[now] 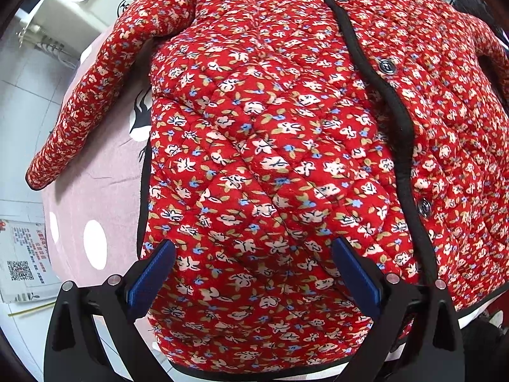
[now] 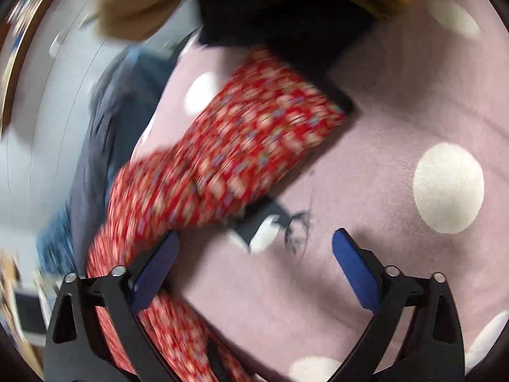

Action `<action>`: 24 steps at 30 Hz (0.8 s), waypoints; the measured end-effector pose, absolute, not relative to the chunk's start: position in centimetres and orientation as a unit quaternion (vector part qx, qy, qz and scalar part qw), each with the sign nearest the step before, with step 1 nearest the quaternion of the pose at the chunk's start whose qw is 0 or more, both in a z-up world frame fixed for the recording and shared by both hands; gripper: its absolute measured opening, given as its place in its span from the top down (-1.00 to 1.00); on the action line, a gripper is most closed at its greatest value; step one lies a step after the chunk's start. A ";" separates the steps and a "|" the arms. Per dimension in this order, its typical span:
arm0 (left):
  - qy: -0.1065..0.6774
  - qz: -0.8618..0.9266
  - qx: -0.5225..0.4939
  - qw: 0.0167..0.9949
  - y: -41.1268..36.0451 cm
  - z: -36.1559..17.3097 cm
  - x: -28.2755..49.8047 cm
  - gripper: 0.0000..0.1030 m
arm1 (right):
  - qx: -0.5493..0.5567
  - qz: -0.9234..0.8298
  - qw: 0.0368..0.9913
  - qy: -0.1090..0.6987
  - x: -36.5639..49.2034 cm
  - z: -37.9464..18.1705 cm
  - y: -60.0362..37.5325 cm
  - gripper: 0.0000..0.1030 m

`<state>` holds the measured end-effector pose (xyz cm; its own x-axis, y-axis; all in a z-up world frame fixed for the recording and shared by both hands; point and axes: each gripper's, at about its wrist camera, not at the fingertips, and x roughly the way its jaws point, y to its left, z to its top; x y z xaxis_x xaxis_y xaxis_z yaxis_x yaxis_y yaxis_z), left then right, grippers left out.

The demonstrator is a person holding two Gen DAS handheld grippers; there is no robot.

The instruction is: Fold large clothes

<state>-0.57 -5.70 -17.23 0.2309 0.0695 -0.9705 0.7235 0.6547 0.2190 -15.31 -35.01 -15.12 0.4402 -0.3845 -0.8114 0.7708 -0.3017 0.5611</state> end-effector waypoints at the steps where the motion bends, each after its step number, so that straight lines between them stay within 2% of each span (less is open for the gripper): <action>1: 0.573 -0.234 0.348 0.704 -5.8 -17.2 -0.7 -0.87 | 0.636 -0.510 0.562 0.141 -15.7 -15.5 -35.4 -0.72; 3: 0.570 -0.236 0.355 0.703 -5.9 -17.0 -1.0 -0.87 | 0.647 -0.520 0.546 0.111 -16.4 -16.1 -36.3 -0.64; 7: 0.562 -0.242 0.370 0.699 -6.2 -16.7 -1.7 -0.87 | 0.662 -0.533 0.522 0.074 -18.6 -17.5 -37.5 -0.62; 13: 0.560 -0.246 0.383 0.692 -6.5 -16.6 -2.3 -0.87 | 0.668 -0.552 0.498 0.045 -19.6 -18.7 -38.7 -0.52; 14: 0.560 -0.247 0.384 0.692 -6.6 -16.9 -2.4 -0.87 | 0.663 -0.555 0.500 0.050 -19.7 -18.5 -38.9 -0.31; 15: 0.560 -0.248 0.385 0.690 -6.6 -16.9 -2.5 -0.87 | 0.659 -0.558 0.502 0.055 -19.8 -18.5 -39.3 0.12; 16: 0.560 -0.248 0.387 0.689 -6.6 -17.0 -2.6 -0.87 | 0.663 -0.550 0.505 0.053 -19.9 -18.6 -39.5 0.28; 21: 0.557 -0.255 0.394 0.685 -6.9 -17.1 -3.1 -0.87 | 0.699 -0.525 0.485 0.028 -21.2 -19.3 -39.8 0.62; 24: 0.555 -0.258 0.396 0.685 -6.9 -17.1 -3.1 -0.87 | 0.694 -0.523 0.494 0.030 -21.7 -18.3 -39.2 0.72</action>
